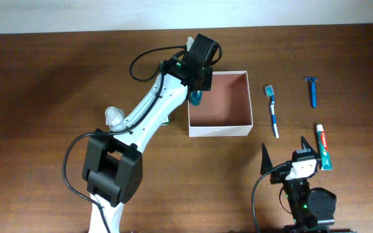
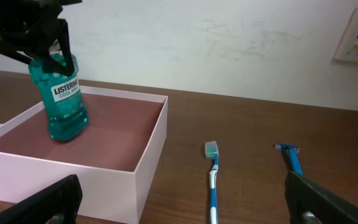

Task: Pack container
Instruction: 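Lift the Listerine bottle and carry it into the pink box, then lower the bottle into the box's back-left corner and open the left gripper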

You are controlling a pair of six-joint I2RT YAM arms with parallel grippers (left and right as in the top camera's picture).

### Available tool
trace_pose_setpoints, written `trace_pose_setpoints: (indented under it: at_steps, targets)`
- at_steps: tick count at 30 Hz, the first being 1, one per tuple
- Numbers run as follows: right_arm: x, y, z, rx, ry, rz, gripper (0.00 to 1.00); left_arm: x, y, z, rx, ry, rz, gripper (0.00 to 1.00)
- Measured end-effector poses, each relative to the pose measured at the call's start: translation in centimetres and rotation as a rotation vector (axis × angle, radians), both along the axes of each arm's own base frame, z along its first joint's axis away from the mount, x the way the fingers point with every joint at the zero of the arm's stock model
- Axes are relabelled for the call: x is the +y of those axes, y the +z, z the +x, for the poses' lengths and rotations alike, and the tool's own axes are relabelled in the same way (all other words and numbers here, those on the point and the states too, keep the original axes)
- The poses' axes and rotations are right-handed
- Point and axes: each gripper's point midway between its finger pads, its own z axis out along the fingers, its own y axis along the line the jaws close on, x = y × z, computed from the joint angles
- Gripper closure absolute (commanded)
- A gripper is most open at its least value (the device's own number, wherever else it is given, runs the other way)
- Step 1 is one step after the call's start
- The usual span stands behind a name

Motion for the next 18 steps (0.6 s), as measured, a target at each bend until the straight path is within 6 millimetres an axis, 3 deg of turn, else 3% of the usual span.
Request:
trace_pose_setpoints:
  at_steps: [16,18]
  targets:
    - [0.0,0.0,0.0,0.0,0.0,-0.001,0.02,0.2,-0.01,0.47,-0.016,0.011,0.006,0.87]
    - [0.0,0.0,0.0,0.0,0.0,0.0,0.02,0.2,-0.01,0.48,-0.017,0.012,0.006,0.8]
